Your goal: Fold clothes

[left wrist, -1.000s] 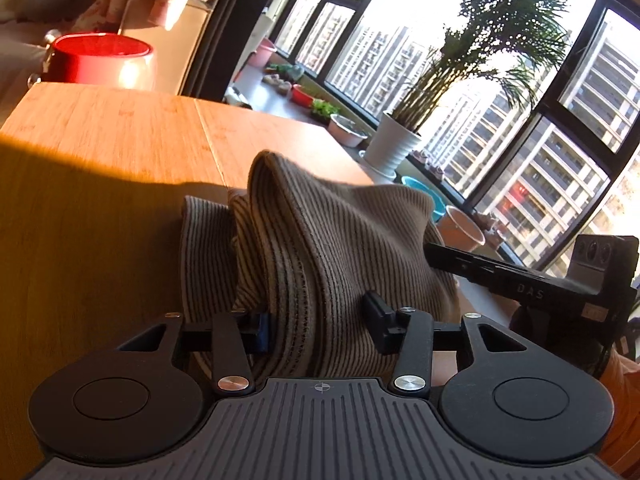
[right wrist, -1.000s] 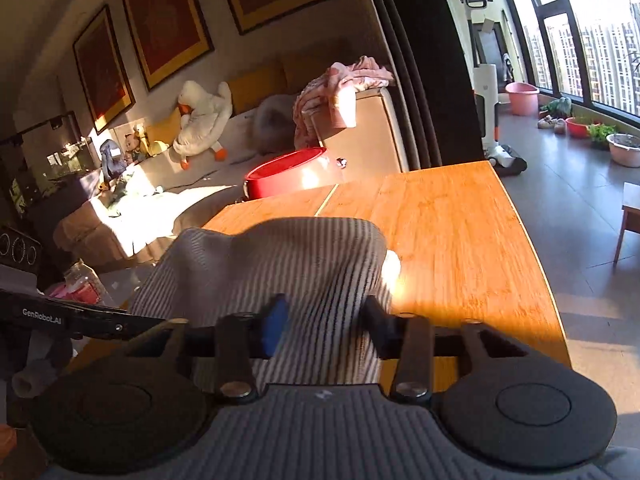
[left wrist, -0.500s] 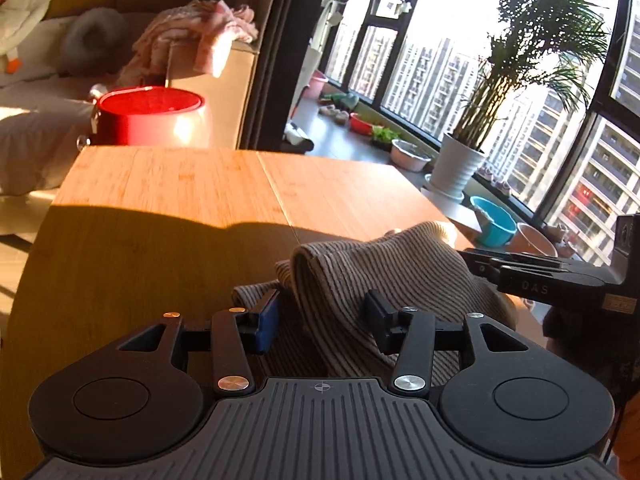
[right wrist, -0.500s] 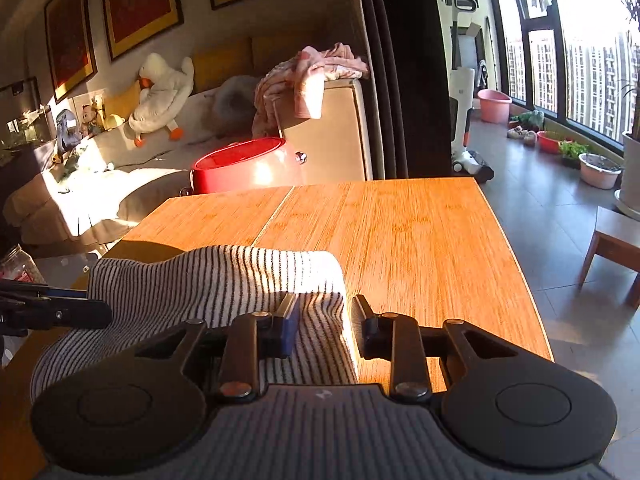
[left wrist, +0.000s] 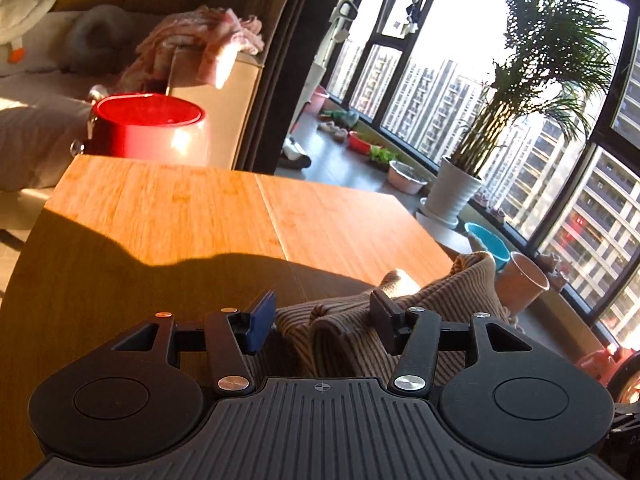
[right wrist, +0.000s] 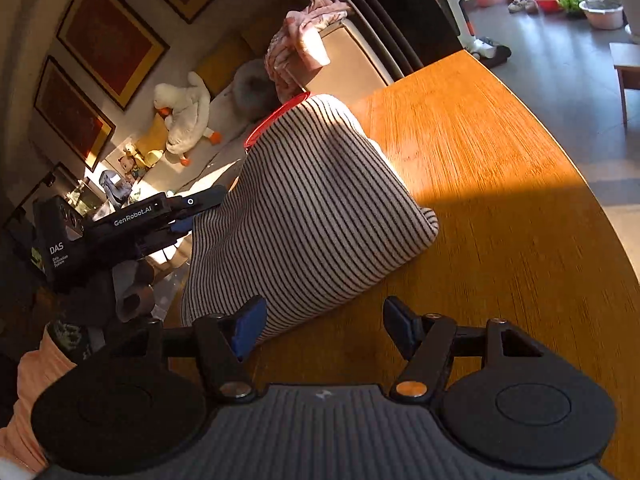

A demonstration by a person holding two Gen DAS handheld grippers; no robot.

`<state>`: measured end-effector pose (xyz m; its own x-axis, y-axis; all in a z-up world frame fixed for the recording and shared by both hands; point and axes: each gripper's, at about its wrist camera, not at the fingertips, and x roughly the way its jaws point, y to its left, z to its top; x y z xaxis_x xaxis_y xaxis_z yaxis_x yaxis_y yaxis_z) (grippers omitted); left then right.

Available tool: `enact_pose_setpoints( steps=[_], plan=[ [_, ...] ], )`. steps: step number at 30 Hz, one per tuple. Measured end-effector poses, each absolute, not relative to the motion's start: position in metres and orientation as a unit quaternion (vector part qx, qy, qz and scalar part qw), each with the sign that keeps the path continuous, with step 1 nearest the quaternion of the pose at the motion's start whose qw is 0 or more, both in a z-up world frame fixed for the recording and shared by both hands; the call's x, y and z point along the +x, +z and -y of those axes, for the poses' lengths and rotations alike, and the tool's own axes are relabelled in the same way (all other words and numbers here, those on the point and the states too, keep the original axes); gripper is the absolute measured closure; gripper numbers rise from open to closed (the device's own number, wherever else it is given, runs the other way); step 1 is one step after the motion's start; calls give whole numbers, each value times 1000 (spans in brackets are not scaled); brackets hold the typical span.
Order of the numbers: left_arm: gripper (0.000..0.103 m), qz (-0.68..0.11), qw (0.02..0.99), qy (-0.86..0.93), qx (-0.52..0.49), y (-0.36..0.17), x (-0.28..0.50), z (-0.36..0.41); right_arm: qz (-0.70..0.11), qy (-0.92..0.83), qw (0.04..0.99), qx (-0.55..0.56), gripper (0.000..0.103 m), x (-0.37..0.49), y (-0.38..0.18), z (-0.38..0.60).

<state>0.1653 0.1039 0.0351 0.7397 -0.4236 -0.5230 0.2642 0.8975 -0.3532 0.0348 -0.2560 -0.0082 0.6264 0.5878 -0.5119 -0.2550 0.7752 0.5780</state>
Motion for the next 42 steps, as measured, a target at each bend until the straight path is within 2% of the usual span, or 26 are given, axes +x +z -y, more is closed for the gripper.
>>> enact_pose_setpoints(
  steps=[5, 8, 13, 20, 23, 26, 30, 34, 36, 39, 42],
  plan=[
    [28, -321, 910, -227, -135, 27, 139, -111, -275, 209, 926, 152, 37, 38, 19, 260],
    [23, -327, 900, -256, -136, 23, 122, -114, -250, 195, 943, 97, 33, 46, 20, 261],
    [15, -336, 885, -298, -123, 14, 97, -111, -251, 212, 944, 32, 30, 65, 4, 249],
    [20, -355, 881, -290, -118, -4, 107, -91, -236, 267, 930, 92, 29, 81, 8, 253],
    [21, -355, 880, -290, -120, -5, 111, -91, -240, 291, 923, 82, 18, 77, 6, 252],
    [22, -355, 880, -291, -123, -6, 114, -87, -257, 296, 918, 67, 18, 80, -3, 247],
    [22, -356, 879, -289, -130, -9, 118, -84, -267, 303, 909, 105, 15, 92, -12, 242],
    [30, -355, 880, -289, -125, -8, 113, -80, -267, 305, 909, 100, 23, 84, -13, 229],
    [37, -353, 880, -293, -121, -6, 110, -78, -268, 299, 910, 103, 34, 77, -12, 228],
    [39, -354, 880, -298, -112, -2, 103, -75, -280, 298, 904, 128, 48, 63, -9, 234],
    [41, -367, 868, -314, -111, 1, 90, -73, -290, 308, 896, 138, 54, 43, -2, 240]
  ],
)
